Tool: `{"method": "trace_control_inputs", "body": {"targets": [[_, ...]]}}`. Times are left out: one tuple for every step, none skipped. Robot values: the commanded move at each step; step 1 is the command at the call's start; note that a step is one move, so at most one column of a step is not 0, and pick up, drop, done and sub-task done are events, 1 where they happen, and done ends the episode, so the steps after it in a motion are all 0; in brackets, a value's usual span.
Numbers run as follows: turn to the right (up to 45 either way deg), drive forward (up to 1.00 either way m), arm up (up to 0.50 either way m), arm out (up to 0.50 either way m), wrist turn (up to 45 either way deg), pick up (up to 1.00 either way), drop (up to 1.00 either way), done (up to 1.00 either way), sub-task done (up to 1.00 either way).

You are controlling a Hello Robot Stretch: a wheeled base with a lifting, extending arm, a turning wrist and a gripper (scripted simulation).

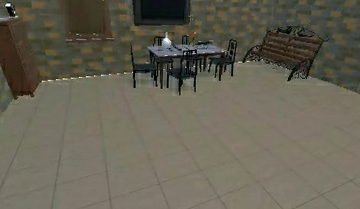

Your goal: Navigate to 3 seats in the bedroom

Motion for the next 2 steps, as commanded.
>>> {"method": "trace_control_inputs", "body": {"targets": [[0.0,1.0,0.0,0.0,0.0,0.0,0.0,0.0,0.0],[-3.0,0.0,0.0,0.0,0.0,0.0,0.0,0.0,0.0]]}}
